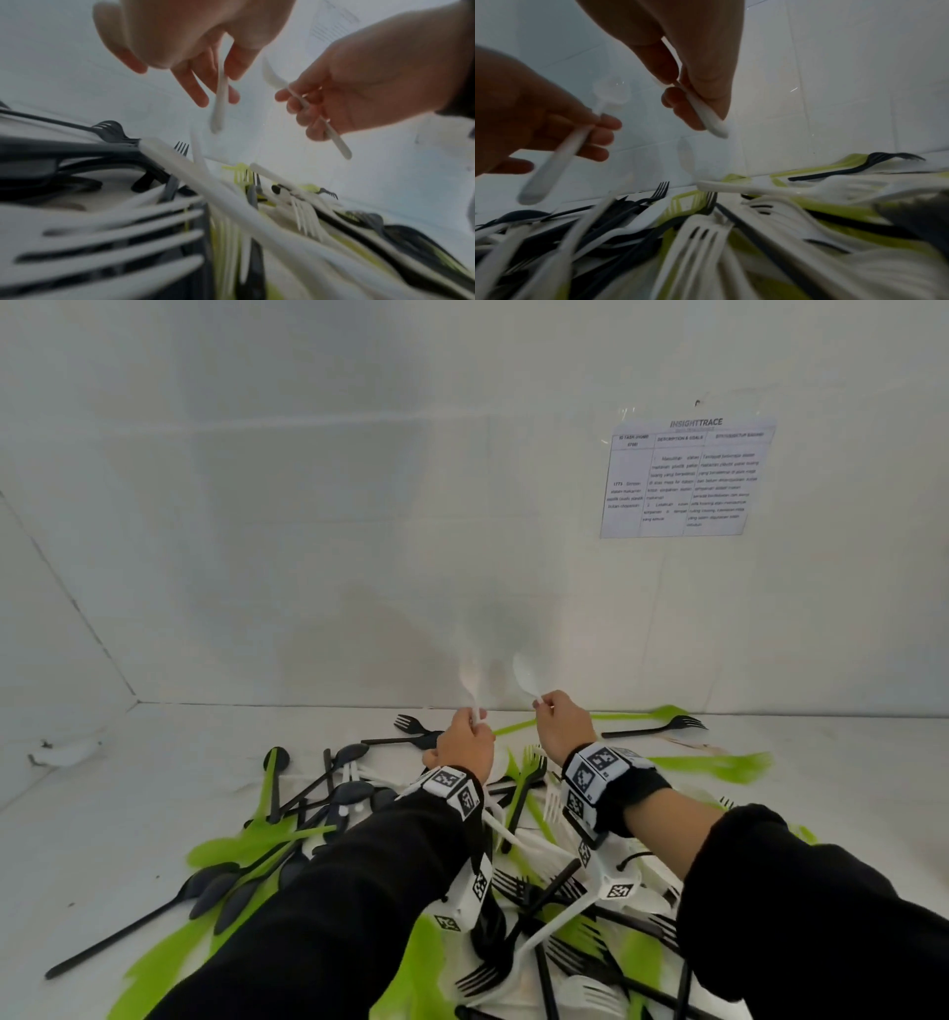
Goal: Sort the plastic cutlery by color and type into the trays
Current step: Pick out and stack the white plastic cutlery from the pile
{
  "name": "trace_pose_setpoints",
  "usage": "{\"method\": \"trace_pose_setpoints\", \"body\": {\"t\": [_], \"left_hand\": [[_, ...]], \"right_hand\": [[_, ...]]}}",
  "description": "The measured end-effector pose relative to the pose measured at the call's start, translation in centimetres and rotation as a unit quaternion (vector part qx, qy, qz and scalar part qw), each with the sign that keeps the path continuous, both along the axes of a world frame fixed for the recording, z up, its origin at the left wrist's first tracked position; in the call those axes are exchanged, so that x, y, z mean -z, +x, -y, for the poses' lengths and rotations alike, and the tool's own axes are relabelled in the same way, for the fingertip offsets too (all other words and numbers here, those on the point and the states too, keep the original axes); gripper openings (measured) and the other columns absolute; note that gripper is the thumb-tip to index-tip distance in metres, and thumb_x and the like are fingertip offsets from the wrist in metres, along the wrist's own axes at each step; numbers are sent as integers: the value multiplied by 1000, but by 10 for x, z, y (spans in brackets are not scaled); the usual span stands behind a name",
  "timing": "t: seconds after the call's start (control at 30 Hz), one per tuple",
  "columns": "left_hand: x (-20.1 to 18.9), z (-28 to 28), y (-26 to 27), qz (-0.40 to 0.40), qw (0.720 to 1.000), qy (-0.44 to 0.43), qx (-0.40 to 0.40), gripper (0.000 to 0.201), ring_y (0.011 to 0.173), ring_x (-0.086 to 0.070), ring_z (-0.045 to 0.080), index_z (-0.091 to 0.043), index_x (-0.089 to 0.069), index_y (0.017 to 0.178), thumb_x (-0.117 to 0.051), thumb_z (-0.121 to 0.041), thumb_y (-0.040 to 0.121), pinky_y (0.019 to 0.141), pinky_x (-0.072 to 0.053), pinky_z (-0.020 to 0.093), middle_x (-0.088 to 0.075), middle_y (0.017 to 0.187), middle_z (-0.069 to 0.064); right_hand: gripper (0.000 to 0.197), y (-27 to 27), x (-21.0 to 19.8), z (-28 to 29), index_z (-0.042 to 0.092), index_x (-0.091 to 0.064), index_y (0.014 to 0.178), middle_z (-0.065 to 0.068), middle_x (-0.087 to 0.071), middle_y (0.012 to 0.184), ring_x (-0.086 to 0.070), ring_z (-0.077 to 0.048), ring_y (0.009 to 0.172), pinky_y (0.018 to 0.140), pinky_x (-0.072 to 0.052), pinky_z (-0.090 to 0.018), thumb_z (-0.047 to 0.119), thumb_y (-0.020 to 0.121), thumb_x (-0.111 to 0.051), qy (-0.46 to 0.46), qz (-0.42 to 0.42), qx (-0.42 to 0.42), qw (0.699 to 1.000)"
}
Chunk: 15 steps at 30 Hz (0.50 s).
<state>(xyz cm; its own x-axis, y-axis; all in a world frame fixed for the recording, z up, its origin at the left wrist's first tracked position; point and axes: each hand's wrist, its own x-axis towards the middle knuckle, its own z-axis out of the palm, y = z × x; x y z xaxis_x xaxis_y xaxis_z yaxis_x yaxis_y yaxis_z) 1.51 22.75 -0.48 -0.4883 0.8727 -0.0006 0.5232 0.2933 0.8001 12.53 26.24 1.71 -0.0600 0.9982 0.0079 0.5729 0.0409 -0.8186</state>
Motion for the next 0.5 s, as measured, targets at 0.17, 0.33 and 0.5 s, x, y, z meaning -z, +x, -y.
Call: {"method": "trace_pose_setpoints", "body": {"t": [0.17,0.33,0.5], "left_hand": [[-10,14,-12,95,991,73,-54,28,99,-56,33,-3,-54,111,-33,-16,99,82,-40,31,-58,98,17],[-3,23,-27,112,989,65,-71,36,100,-57,30,-9,-61,112,-29,-21,101,86,-42,32,-64,108,13],[7,26,-38,122,988,60,-74,26,78,-54,21,-14,-65,95,-41,-22,99,83,-48,36,-63,82,-1]], "right_hand": [[20,-20,2,5,1,-54,101,-17,-60,109,-54,-31,99,83,-43,-31,15,97,-41,-89,77,-40,992],[22,-34,13,16,13,-52,74,-9,-54,88,-58,-29,99,74,-41,-28,15,95,-44,-127,210,-112,963],[21,-49,16,19,16,-54,81,-11,-63,96,-61,-27,106,80,-46,-30,27,96,-46,-119,290,-158,936]]}}
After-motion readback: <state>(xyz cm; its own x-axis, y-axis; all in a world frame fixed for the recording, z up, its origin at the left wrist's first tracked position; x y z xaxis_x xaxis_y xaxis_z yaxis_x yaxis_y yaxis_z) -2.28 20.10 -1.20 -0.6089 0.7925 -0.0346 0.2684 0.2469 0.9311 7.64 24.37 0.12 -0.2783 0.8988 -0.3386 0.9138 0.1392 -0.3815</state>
